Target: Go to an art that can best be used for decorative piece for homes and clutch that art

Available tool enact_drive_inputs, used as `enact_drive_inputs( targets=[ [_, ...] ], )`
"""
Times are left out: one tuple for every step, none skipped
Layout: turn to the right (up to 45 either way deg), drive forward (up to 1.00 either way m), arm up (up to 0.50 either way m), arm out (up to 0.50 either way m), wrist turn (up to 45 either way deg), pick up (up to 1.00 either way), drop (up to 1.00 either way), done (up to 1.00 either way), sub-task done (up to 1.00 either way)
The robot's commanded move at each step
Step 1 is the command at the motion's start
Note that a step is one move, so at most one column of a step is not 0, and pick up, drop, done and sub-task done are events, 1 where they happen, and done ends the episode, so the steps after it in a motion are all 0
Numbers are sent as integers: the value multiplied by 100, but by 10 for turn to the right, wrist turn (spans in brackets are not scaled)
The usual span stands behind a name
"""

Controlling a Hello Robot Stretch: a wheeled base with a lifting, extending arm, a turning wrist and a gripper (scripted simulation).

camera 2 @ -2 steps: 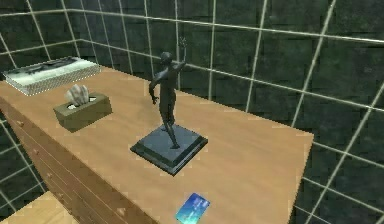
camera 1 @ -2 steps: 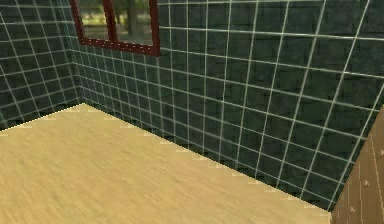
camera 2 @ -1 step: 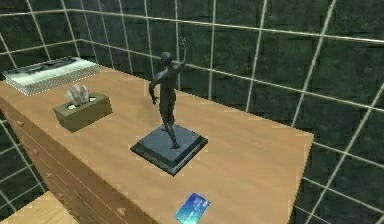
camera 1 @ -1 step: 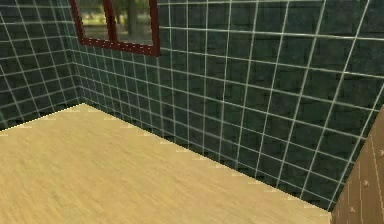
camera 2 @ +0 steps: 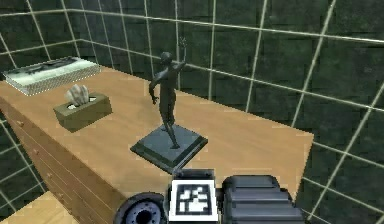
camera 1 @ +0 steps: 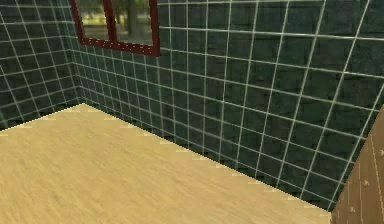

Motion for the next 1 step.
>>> enact_drive_inputs(
  targets=[
    [0,0,0,12,0,0,0,0,0]
  ],
)
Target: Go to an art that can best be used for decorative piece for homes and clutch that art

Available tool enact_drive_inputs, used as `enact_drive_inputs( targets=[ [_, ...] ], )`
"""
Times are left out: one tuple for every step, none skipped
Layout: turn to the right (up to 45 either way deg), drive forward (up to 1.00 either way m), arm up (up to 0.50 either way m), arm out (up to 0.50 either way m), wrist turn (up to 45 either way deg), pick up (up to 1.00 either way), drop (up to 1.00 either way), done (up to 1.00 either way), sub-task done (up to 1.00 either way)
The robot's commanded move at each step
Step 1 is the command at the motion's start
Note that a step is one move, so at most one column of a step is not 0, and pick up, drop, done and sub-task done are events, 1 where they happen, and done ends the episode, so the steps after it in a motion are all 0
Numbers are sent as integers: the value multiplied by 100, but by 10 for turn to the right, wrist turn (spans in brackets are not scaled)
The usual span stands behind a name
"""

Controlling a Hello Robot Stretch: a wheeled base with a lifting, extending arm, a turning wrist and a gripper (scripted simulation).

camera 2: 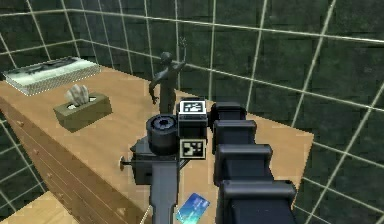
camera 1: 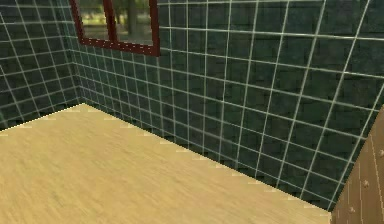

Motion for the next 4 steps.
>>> enact_drive_inputs(
  targets=[
    [0,0,0,0,450,0,0,0,0],
    [0,0,0,0,450,0,0,0,0],
    [0,0,0,0,450,0,0,0,0],
    [0,0,0,0,390,0,0,0,0]
  ],
)
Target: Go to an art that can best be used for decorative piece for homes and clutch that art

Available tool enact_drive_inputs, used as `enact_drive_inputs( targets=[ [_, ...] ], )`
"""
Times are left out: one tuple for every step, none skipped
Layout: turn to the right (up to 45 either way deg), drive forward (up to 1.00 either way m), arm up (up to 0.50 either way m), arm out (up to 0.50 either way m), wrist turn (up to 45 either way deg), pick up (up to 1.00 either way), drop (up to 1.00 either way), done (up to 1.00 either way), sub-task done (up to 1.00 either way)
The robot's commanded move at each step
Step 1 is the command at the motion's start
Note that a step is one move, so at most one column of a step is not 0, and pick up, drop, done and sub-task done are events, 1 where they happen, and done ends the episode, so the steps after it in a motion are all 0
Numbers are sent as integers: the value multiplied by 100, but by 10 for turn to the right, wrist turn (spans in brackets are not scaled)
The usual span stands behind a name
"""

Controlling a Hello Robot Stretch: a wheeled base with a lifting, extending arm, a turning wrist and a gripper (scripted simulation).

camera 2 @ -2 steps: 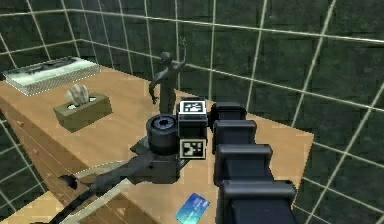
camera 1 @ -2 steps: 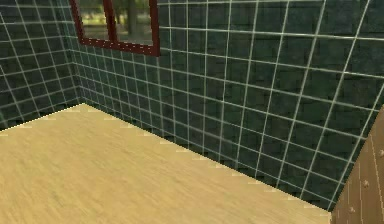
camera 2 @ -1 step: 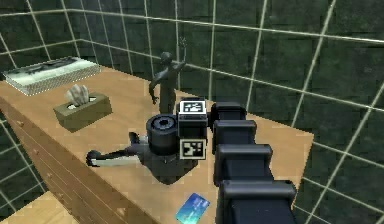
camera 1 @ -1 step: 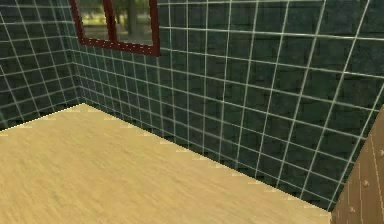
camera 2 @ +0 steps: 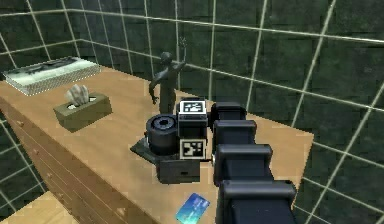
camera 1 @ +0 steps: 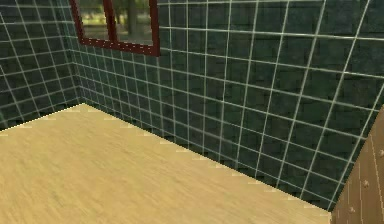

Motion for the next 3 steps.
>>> enact_drive_inputs(
  targets=[
    [0,0,-12,0,0,0,0,0,0],
    [0,0,0,0,0,100,0,0,0],
    [0,0,10,0,0,0,0,0,0]
  ],
)
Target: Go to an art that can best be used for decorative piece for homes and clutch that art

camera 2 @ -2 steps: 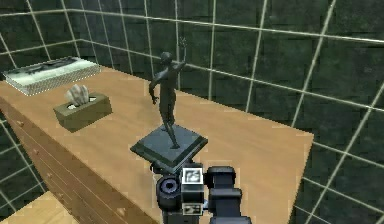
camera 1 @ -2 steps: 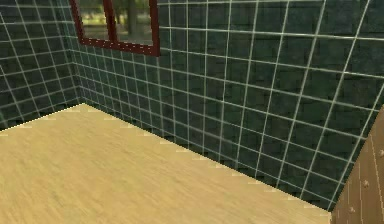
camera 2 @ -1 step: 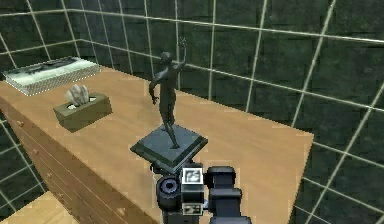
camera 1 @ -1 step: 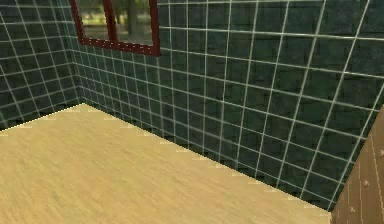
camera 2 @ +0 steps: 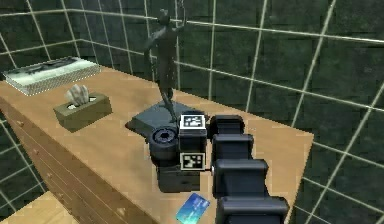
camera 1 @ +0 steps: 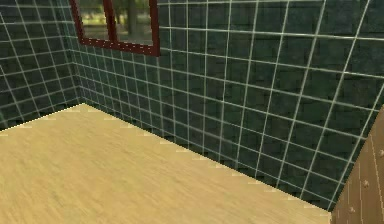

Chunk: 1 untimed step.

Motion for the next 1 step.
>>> enact_drive_inputs(
  targets=[
    [0,0,0,0,0,0,0,100,0]
  ],
)
